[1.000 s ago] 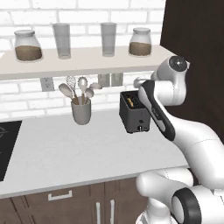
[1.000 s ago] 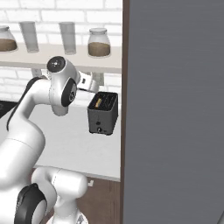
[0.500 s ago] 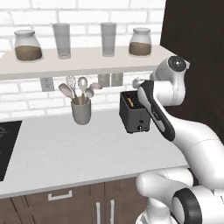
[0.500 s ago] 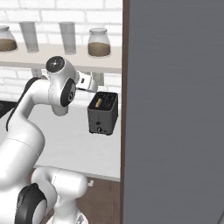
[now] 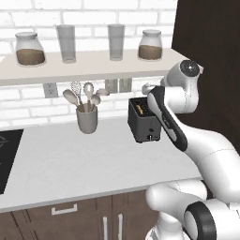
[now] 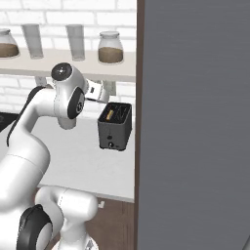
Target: Start the toaster. Once the lever pops up, take the bread to the plate on the dining counter.
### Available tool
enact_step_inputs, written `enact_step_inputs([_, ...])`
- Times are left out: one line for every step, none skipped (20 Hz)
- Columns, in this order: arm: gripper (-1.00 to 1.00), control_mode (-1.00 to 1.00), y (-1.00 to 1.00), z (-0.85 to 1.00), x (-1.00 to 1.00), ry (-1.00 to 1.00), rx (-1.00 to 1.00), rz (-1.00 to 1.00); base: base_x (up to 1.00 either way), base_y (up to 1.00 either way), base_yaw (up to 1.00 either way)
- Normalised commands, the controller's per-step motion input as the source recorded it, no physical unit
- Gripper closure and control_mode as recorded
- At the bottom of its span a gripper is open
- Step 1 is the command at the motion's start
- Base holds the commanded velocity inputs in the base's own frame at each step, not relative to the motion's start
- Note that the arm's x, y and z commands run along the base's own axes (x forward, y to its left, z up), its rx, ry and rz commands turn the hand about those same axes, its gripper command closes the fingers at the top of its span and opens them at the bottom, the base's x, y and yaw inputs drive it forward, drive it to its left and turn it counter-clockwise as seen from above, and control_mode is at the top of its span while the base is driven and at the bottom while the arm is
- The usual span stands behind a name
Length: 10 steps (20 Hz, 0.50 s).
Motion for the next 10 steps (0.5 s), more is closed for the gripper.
enact_step_inputs([-1.0,-1.0,0.0,0.0,0.0,0.0,0.0,0.0,0.0,0.0,0.0])
enact_step_inputs([-1.0,-1.0,0.0,0.0,0.0,0.0,0.0,0.0,0.0,0.0,0.0])
enact_step_inputs([-1.0,-1.0,0.0,0.0,0.0,0.0,0.0,0.0,0.0,0.0,0.0])
enact_step_inputs([-1.0,-1.0,0.0,0.0,0.0,0.0,0.0,0.0,0.0,0.0,0.0])
enact_step_inputs([-1.0,-1.0,0.0,0.0,0.0,0.0,0.0,0.0,0.0,0.0,0.0])
enact_step_inputs([-1.0,-1.0,0.0,0.0,0.0,0.0,0.0,0.0,0.0,0.0,0.0])
enact_step_inputs([-1.0,-1.0,0.0,0.0,0.0,0.0,0.0,0.0,0.0,0.0,0.0])
enact_step_inputs([-1.0,-1.0,0.0,0.0,0.0,0.0,0.0,0.0,0.0,0.0,0.0])
enact_step_inputs([-1.0,-1.0,0.0,0.0,0.0,0.0,0.0,0.0,0.0,0.0,0.0])
enact_step_inputs([-1.0,-1.0,0.0,0.0,0.0,0.0,0.0,0.0,0.0,0.0,0.0])
